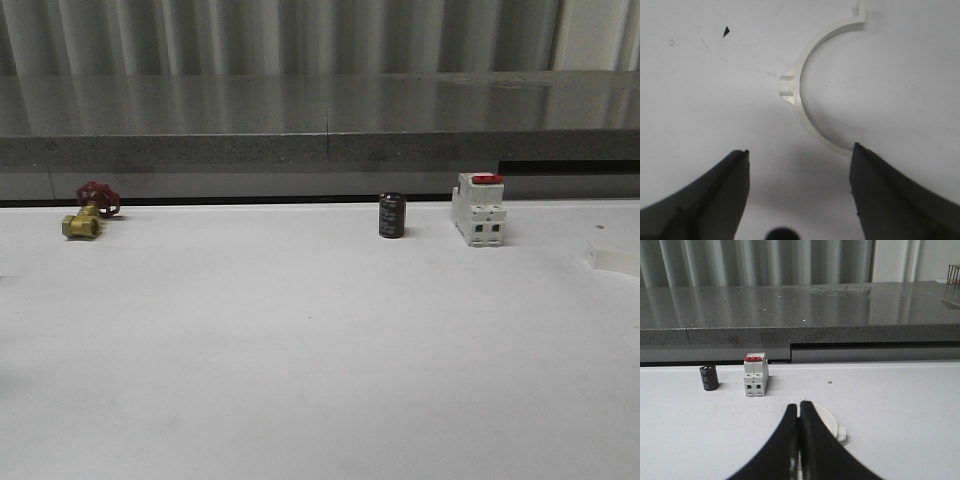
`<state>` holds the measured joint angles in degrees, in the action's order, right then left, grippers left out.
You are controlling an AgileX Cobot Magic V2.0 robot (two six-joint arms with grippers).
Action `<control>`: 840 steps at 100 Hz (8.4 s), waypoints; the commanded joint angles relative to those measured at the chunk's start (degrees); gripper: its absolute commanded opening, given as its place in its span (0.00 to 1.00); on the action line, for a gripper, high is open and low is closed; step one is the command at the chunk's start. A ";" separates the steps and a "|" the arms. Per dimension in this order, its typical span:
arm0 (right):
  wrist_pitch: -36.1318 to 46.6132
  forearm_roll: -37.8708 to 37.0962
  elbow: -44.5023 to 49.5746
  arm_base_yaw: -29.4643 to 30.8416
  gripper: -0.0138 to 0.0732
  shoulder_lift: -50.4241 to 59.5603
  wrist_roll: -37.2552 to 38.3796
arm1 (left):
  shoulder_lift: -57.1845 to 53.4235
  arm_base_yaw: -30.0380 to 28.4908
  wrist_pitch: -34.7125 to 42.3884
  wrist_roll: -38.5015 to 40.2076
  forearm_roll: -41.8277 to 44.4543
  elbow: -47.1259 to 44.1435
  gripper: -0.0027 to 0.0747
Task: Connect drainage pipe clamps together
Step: 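Grasp the white semicircular clamp half with the left gripper and lift, then lower the clamp half onto the table and open the left gripper, then raise the left gripper away from the placed clamp half, then grasp the second white clamp half with the right gripper and lift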
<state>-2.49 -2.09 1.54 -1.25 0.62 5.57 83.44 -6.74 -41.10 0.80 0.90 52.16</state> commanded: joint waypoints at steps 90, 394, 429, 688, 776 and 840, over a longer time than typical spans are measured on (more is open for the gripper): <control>4.00 -0.08 -0.94 0.44 0.08 1.09 -0.49 | 24.00 -0.07 -0.61 0.55 -0.90 16.75 0.59; 4.00 -0.08 -0.94 0.44 0.08 1.09 -0.49 | 0.68 22.33 4.56 8.52 1.65 18.70 0.01; 4.00 -0.08 -0.94 0.44 0.08 1.09 -0.49 | -13.68 12.43 8.58 3.19 1.04 5.64 0.01; -46.55 3.18 -64.33 8.43 0.77 -89.99 3.20 | -70.58 9.67 18.20 3.22 0.66 -29.13 0.01; -41.55 3.25 -74.14 8.43 0.54 -107.47 3.20 | -70.58 9.67 18.20 3.22 0.66 -29.13 0.01; -45.38 3.62 -74.14 8.33 0.18 -106.61 3.20 | -70.58 9.67 18.20 3.22 0.66 -29.13 0.01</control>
<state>-46.33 1.26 -71.09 6.79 -110.25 8.86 12.34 2.96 -26.84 4.08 1.99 21.44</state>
